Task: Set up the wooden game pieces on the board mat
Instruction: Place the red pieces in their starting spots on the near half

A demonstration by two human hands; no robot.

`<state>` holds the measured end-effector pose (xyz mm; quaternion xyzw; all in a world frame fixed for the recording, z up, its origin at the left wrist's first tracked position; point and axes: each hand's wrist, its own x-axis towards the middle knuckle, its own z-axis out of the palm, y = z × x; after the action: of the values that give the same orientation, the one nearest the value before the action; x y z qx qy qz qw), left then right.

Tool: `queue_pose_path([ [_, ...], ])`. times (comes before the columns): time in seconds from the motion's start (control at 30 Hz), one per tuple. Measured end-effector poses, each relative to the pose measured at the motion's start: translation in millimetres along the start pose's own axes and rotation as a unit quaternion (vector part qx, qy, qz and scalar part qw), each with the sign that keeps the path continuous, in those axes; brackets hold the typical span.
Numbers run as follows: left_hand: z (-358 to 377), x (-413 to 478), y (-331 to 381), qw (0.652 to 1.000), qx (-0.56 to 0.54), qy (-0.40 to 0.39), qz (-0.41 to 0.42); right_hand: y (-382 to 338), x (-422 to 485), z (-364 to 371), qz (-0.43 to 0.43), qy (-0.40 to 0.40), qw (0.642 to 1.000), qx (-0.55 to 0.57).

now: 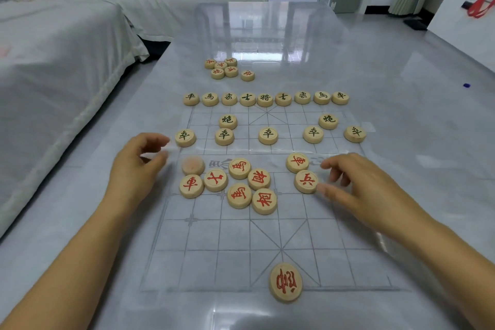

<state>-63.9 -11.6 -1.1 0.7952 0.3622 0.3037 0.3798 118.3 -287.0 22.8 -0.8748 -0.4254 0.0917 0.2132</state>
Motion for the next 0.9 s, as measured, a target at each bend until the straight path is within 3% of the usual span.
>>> queue_pose_path([
  [0.1,-9,3,-4,1.0,-0.025,0.002,-0.009,4,19,4,0.016,-0.007,1.0,-0.009],
  [0.2,-9,-1,4,0.996,-0.023,-0.065,0.054,5,22,11,0.03,0.0,1.0,0.002],
  [0.33,14,-13,11,0.954,0.125,-0.197,0.187,11,19,16,0.015,0.006,0.999,0.038],
  [0.47,27,-18,12,0.934,0.195,-0.178,0.24,12,17,17,0.005,0.02,0.998,0.061],
  [0.57,18,-17,15,0.944,0.129,-0.224,0.203,1,16,16,-0.036,0.054,0.997,0.04],
  [0.6,9,-11,15,0.963,0.076,-0.201,0.162,-7,17,14,-0.059,0.058,0.996,0.033],
  [0.67,-11,6,7,0.992,-0.009,-0.073,0.107,-27,22,12,-0.112,0.043,0.993,0.018],
  [0.73,-26,14,-3,0.997,0.018,-0.003,0.078,-52,30,15,-0.156,0.009,0.988,0.003],
  [0.8,-26,12,-9,0.996,0.049,-0.064,0.044,-76,40,23,-0.174,-0.021,0.984,-0.008],
  [0.9,-17,8,-11,0.979,0.068,-0.181,0.064,-101,57,42,-0.165,-0.059,0.984,-0.044],
])
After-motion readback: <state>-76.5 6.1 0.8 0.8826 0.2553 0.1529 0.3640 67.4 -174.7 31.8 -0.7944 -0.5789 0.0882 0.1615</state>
